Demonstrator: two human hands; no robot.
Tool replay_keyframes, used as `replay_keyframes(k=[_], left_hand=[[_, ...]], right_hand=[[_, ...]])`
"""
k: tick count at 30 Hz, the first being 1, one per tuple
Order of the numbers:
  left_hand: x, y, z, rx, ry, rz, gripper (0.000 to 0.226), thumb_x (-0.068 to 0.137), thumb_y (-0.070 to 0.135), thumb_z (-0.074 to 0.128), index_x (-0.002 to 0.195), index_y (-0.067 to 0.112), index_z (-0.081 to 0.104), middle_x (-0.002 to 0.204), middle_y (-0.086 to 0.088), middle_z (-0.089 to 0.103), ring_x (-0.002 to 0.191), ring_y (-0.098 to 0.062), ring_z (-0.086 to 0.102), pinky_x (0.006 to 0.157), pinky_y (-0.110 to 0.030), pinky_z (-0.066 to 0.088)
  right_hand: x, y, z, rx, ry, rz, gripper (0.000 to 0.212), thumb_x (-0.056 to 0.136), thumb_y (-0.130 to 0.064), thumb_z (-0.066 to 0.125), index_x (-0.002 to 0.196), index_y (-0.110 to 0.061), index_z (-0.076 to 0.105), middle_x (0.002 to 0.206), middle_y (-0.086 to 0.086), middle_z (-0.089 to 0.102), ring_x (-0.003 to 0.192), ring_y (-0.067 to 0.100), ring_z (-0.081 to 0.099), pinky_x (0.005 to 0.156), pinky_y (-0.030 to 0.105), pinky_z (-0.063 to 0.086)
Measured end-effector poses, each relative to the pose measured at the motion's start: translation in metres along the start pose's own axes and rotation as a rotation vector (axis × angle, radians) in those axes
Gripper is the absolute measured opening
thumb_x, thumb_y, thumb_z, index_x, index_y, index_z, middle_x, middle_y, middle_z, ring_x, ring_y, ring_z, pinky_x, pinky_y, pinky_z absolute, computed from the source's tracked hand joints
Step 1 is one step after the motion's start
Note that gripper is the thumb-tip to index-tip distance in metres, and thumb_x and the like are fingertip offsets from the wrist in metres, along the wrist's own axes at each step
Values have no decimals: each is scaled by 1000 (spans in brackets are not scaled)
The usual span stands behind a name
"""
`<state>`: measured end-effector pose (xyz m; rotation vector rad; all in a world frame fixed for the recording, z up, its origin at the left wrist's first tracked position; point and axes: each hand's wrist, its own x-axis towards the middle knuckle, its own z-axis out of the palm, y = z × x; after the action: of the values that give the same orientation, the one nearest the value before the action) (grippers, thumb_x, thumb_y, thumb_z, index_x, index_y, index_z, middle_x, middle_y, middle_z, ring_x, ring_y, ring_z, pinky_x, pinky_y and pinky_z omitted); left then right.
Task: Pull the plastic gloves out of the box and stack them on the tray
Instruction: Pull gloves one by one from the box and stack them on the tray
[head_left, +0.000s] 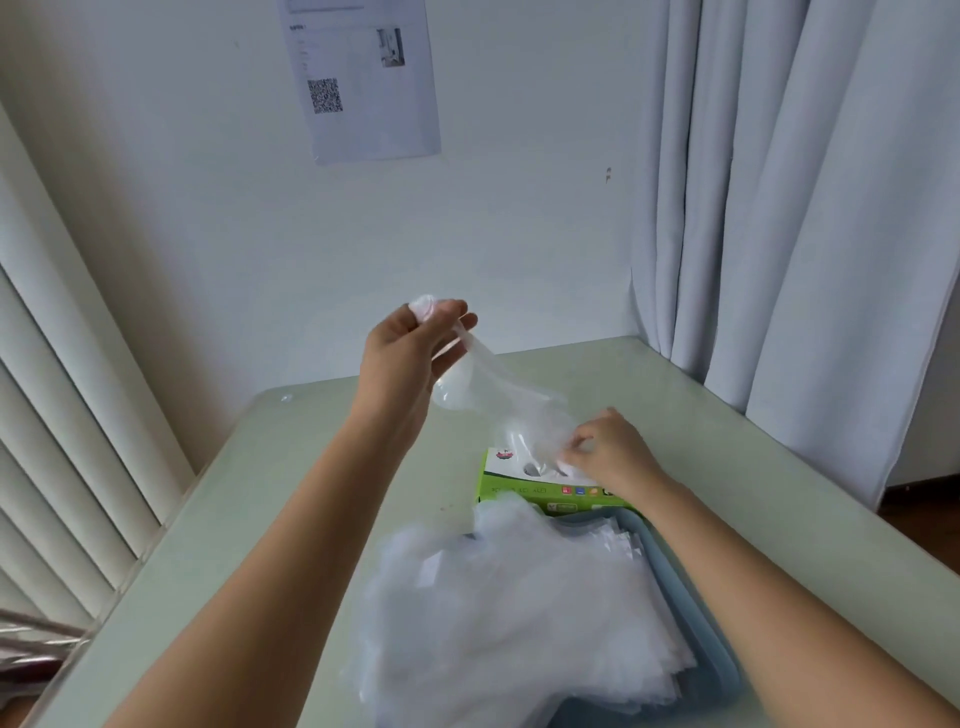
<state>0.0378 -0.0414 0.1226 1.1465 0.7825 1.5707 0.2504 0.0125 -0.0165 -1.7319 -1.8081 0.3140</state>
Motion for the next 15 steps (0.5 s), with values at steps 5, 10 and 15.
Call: replay_keyframes(k=[5,10,15], left_hand=[[-6,14,11,212,-22,5,8,87,6,65,79,9,64,84,-4,64,88,-18,63,94,-36,53],[-16,25,32,415,-75,35,9,83,14,71,77,10,66,73,1,63,77,-15,62,93,-36,53],[-34,45,36,671,-235,115,41,77,42,75,111,18,67,106,9,68,102,-5,61,93,-29,49]], right_hand=[[-21,-59,-67,413,423,-102,35,82,-52,62,87,-18,64,100,-3,58,99,14,55,81,23,38],[-51,-123,-90,392,-108,-171,61,62,-55,79,110,-25,58,109,-15,59,101,0,55,85,21,43],[-63,-130,-106,579,-136,-92,21,87,-17,66,76,0,67,69,8,66,60,13,57,60,22,43]])
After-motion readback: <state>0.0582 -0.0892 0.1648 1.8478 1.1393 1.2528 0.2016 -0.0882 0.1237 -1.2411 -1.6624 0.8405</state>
